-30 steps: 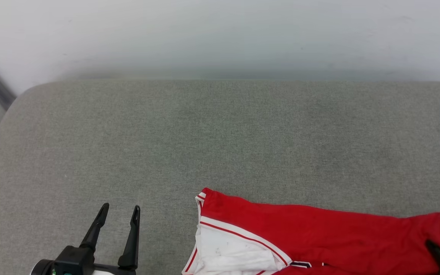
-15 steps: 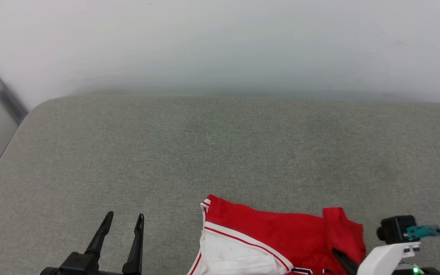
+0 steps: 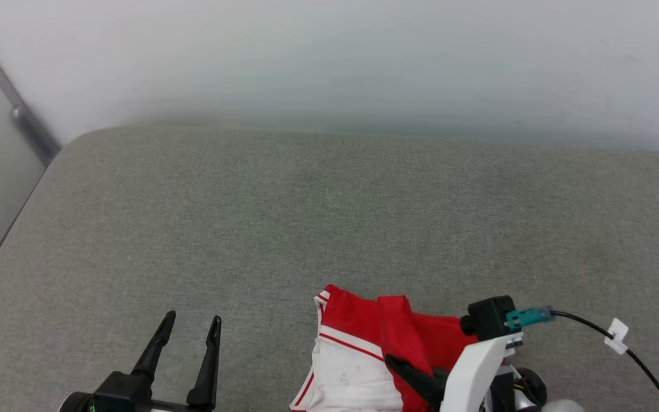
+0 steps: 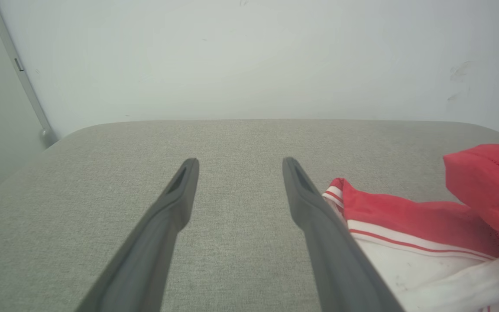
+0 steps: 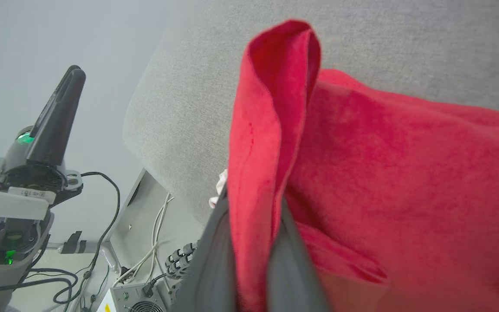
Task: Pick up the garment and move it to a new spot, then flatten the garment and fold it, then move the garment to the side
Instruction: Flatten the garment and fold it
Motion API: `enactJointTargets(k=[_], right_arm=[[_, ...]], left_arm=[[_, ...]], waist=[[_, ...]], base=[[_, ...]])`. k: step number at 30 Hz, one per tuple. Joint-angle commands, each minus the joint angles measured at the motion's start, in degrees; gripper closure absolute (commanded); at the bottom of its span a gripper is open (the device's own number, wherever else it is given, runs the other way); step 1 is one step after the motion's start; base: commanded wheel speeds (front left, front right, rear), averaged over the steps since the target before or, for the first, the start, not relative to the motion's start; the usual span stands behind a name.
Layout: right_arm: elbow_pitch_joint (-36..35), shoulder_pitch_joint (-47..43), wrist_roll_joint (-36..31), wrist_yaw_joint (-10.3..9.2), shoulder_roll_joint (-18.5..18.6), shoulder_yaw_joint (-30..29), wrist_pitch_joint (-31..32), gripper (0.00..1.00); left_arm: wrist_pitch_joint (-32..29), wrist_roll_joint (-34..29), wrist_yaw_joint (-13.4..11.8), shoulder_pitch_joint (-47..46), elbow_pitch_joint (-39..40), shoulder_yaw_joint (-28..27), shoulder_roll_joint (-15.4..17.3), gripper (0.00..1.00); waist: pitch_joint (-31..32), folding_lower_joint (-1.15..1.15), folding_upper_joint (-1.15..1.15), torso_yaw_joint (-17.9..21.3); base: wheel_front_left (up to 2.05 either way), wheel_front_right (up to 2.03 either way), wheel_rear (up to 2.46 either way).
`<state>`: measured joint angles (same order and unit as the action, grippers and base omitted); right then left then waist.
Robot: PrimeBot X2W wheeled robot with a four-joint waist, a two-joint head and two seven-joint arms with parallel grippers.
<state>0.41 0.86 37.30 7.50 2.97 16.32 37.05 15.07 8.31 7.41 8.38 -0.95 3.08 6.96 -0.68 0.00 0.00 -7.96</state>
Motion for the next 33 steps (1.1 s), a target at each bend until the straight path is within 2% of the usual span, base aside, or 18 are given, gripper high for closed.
enactJointTargets(k=[1, 9, 10, 11, 12, 17, 21, 25, 29, 30, 33], right_arm=[[1.9, 2.3, 1.6, -0.02, -0.1, 1.7, -1.5, 1.00], [12.5, 8.3, 5.0, -0.02, -0.2, 5.8, -8.1, 1.00], [13.7, 8.9, 5.1, -0.02, -0.2, 6.5, -8.8, 0.95], [14.9, 9.5, 5.1, -0.01, -0.2, 7.5, -9.6, 0.56], [15.7, 10.1, 5.4, -0.01, -0.2, 8.6, -10.4, 0.00], [16.9, 12.0, 11.1, -0.02, -0.1, 14.9, -13.6, 0.00], [18.3, 14.5, 9.7, -0.01, -0.1, 14.3, -16.3, 0.00], [17.7, 17.2, 2.2, -0.01, -0.1, 12.3, -17.5, 0.00], [15.0, 18.5, -8.6, -0.01, 0.1, 9.1, -18.1, 0.00], [15.0, 18.5, -8.6, -0.01, 0.1, 9.1, -18.1, 0.00], [11.7, 18.3, -16.5, -0.04, 3.1, 6.5, -19.6, 0.00]], left_arm=[[0.1, 0.2, 0.1, -0.7, 0.0, -0.1, 0.3, 0.00], [0.1, 0.3, 0.1, -1.1, -0.3, 0.3, 0.4, 0.00], [0.1, 0.4, 0.1, -1.1, -0.3, 0.3, 0.5, 0.00], [0.1, 0.4, 0.1, -1.2, -0.3, 0.3, 0.5, 0.00], [0.1, 0.4, 0.1, -1.3, -0.3, 0.3, 0.5, 0.00], [0.1, 0.3, 0.1, -1.2, -0.5, 0.0, 0.6, 0.00], [0.1, 0.1, 0.1, -0.9, -0.5, -0.2, 0.2, 0.00], [0.1, 0.0, 0.1, -0.5, -0.3, -0.4, 0.0, 0.00], [0.1, 0.1, 0.1, -0.8, 0.2, -0.5, -0.3, 0.00], [0.1, 0.1, 0.1, -0.8, 0.2, -0.5, -0.3, 0.00], [0.1, 0.1, 0.1, -1.3, 0.5, -0.5, -0.5, 0.00]], waist=[[-0.5, 0.00, 0.00, -0.7], [-1.2, 0.00, 0.00, -2.6], [-1.2, 0.00, 0.00, -2.8], [-1.3, 0.00, 0.00, -2.9], [-1.4, 0.00, 0.00, -3.0], [-1.5, 0.00, 0.00, -3.0], [-1.1, 0.00, 0.00, -2.1], [-0.8, 0.00, 0.00, -0.5], [-0.8, 0.00, 0.00, 1.3], [-0.8, 0.00, 0.00, 1.3], [-0.9, 0.00, 0.00, 2.5]], base=[[0.00, 0.00, 0.00], [0.00, 0.00, 0.00], [0.00, 0.00, 0.00], [0.00, 0.00, 0.00], [0.00, 0.00, 0.00], [0.00, 0.00, 0.00], [0.00, 0.00, 0.00], [0.00, 0.00, 0.00], [0.00, 0.00, 0.00], [0.00, 0.00, 0.00], [0.00, 0.00, 0.00]])
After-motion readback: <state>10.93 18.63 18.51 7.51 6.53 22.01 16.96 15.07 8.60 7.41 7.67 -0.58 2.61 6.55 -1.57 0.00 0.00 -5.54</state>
